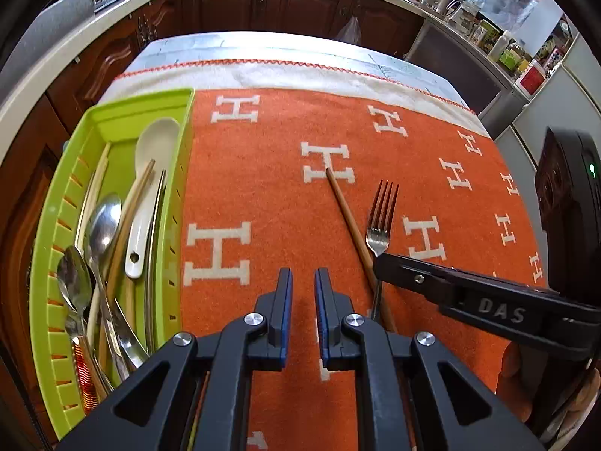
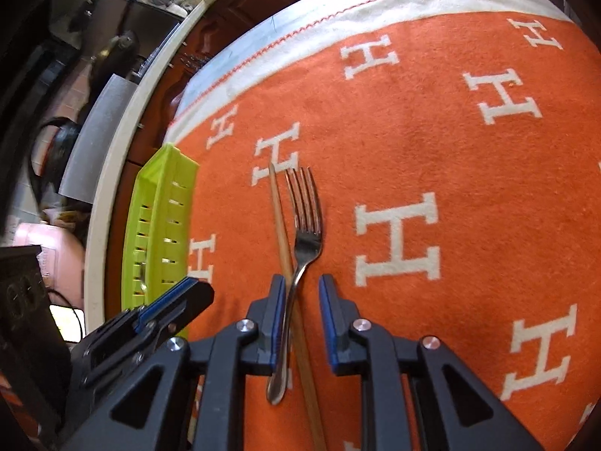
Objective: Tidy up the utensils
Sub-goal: 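Open the left gripper releasing the fork while the right gripper closes on the fork, then grasp the wooden chopstick with the left gripper while the right holds the fork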
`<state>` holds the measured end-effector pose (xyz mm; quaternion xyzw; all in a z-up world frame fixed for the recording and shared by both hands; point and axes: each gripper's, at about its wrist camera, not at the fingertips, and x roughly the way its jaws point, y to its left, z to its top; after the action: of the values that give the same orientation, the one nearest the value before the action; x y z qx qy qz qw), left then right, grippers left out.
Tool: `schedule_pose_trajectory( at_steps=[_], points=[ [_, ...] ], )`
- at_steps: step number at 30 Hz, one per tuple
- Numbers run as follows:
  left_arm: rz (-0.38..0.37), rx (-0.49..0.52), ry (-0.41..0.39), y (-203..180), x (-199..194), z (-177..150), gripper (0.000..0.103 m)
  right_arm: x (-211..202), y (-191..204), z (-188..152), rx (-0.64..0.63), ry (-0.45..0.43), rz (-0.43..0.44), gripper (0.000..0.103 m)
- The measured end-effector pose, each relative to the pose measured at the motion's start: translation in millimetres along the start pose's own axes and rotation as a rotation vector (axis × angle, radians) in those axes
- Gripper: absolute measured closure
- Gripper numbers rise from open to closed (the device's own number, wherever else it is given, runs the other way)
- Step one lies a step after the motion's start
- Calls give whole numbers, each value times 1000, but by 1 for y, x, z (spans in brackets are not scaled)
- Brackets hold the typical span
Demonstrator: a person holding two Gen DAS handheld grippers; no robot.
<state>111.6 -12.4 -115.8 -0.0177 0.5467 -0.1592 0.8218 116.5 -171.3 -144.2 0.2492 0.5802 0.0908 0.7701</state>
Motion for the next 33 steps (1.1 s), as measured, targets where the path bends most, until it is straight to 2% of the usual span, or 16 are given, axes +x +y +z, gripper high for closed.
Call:
schedule_pose_trajectory(
  at_steps=[3,6,9,14,21,23,27,29,33],
  points=[
    [-16,-13,8,1,3,-2,93,4,11,2,-33,20,-91,91],
    [-35,-17,8,2,4,-4,93,6,10,6,-5,56,-80,96],
    [-47,-18,4,5,2,-5,93,5,10,7,-19,62,-87,98],
    [-65,-21,3,9,2,-6,92,-2,26,4,-119,35,-222,101],
    [-87,3,10,4,1,-9,90,-8,18,7,-176,52,-323,103],
    [-89,12,17,1,3,-10,89,-7,13,6,-171,64,-323,103],
    [-89,16,28,-3,6,-11,89,-12,5,5,-106,99,-202,102],
    [-88,19,30,-4,7,-10,89,-15,6,5,-107,80,-185,101],
    [-84,25,31,-7,7,-10,88,-11,10,4,-124,96,-172,101]
  ],
)
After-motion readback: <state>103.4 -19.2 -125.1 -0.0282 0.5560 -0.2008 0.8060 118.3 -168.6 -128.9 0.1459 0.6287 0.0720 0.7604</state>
